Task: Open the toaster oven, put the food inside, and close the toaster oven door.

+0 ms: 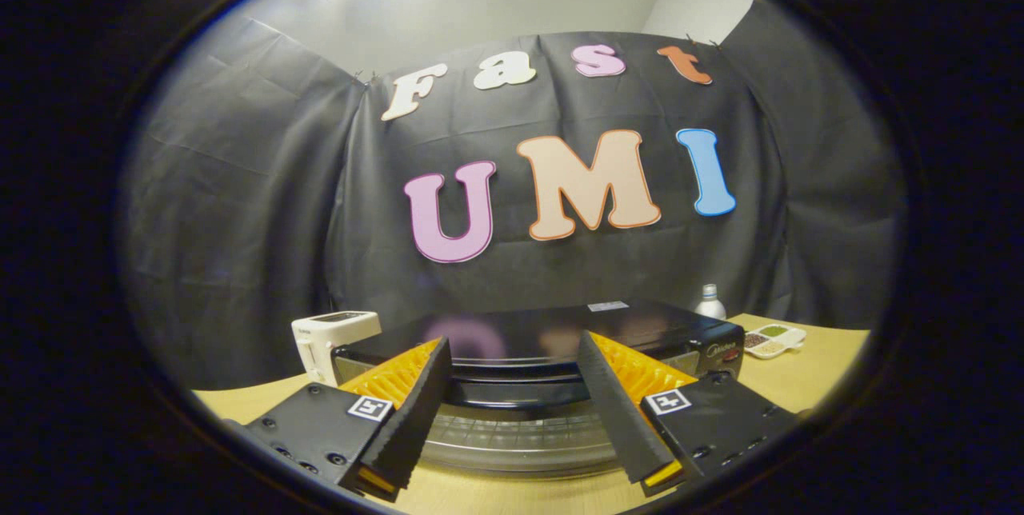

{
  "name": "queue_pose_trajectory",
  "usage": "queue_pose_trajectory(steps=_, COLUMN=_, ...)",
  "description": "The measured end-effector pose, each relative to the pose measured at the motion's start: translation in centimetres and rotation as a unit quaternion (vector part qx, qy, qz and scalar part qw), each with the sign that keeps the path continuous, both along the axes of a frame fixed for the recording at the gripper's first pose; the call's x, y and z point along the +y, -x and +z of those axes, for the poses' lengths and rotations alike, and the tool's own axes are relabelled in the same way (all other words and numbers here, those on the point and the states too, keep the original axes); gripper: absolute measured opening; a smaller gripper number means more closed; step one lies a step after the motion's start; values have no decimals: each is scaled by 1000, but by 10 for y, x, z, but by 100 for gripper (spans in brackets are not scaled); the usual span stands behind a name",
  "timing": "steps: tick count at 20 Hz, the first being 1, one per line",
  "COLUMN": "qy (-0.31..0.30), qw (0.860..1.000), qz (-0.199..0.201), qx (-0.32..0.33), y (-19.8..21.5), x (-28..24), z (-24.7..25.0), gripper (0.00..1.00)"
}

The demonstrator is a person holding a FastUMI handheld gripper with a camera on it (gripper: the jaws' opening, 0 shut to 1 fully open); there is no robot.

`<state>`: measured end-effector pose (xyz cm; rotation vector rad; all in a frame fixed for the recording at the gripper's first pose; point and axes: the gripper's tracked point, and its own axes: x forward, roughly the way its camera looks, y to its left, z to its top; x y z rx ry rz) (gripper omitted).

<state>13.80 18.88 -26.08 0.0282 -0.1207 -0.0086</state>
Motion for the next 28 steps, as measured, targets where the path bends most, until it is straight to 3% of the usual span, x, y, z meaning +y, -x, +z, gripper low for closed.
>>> queue_pose_trajectory(steps=15, qy=18, qw=999, qz=9, qx=39, y=95, x=5, z=-46, gripper=98)
queue_pose_trajectory(steps=28, qy=20, qw=991, qz=20, qx=134, y=126, x=4, z=-89, gripper=98)
